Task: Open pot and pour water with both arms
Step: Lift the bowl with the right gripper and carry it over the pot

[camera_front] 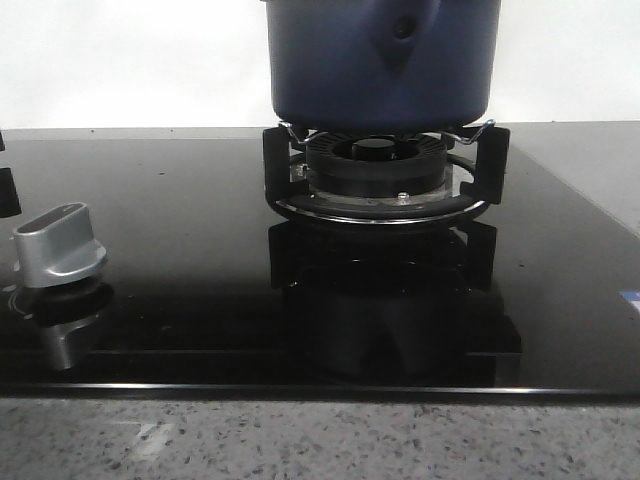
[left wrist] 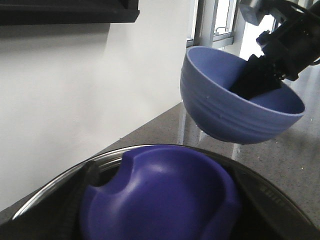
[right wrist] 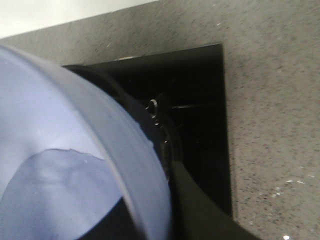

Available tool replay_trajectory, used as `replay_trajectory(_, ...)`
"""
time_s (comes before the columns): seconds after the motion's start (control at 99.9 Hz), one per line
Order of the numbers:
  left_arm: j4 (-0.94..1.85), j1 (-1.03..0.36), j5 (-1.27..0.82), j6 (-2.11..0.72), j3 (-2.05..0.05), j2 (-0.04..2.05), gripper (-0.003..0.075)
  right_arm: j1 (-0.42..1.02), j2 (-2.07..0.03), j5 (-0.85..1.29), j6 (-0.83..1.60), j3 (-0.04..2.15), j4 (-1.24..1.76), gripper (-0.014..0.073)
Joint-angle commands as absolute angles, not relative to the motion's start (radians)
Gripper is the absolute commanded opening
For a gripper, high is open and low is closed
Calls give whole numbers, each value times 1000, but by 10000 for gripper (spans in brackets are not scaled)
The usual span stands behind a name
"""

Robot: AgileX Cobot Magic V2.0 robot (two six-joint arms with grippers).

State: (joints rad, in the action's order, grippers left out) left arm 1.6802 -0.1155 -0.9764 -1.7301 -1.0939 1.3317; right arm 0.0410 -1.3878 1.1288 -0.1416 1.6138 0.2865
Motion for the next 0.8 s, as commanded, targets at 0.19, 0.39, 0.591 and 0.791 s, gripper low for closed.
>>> replay_trajectory(0.19,1783,-111,-1004,-1727,-1125,1295,304,102,-1409,1008,-138,1709,311,-62)
replay_trajectory(0.39,1783,-111,-1001,-1727,-1125,1295,304,119,-1469,1000,-138,1781,281,-62)
replay_trajectory(0.591,1770,-111,-982,-1727,-1125,1295,304,194,-1489,940,-138,1783,125,-62)
replay_trajectory(0.791,1751,-111,-971,-1727,-1125,1295,304,245,-1493,888,-138,1781,23,-62)
